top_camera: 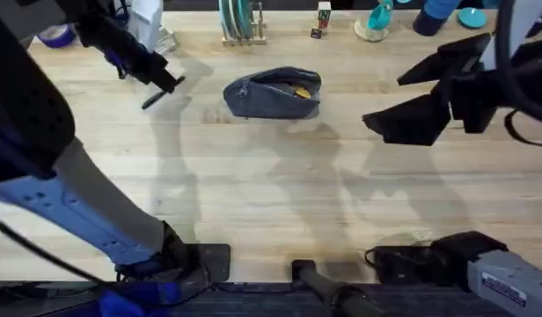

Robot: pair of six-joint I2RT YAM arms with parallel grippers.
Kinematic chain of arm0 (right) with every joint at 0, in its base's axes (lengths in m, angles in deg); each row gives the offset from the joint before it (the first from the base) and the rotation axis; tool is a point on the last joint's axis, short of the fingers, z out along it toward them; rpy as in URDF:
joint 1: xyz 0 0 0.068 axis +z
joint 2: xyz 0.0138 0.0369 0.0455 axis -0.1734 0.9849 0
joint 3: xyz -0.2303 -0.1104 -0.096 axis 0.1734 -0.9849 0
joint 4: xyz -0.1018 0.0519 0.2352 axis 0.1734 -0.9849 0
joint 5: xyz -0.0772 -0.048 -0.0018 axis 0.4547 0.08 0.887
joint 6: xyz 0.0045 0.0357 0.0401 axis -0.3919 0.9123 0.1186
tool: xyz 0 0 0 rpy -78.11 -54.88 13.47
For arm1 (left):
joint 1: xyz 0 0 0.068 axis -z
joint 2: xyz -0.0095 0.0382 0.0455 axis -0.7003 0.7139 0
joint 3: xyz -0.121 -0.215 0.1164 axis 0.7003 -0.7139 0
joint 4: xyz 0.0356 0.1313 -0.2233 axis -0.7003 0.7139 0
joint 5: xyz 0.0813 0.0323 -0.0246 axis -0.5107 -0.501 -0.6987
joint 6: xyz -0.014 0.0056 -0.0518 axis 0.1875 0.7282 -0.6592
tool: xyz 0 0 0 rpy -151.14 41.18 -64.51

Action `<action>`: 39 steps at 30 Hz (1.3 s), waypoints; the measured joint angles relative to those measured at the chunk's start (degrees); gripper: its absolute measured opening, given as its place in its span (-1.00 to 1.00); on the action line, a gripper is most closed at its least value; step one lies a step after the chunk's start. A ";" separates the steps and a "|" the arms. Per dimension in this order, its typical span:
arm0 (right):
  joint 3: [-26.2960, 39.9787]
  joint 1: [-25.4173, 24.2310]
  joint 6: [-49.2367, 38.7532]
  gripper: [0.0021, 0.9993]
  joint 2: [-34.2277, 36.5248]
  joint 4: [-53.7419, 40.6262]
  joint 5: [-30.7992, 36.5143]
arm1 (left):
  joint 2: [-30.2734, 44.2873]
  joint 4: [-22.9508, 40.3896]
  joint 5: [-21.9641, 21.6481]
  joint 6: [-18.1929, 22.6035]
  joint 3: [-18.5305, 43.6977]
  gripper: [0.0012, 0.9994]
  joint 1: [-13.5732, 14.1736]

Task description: Unzip the bag, pick up the pens from the table one at a time and place them inside, then zip the bag closed.

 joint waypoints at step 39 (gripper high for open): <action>0.00 0.00 0.00 1.00 0.00 0.00 0.00 | -28.32 13.07 2.29 -2.76 0.06 -0.92 13.78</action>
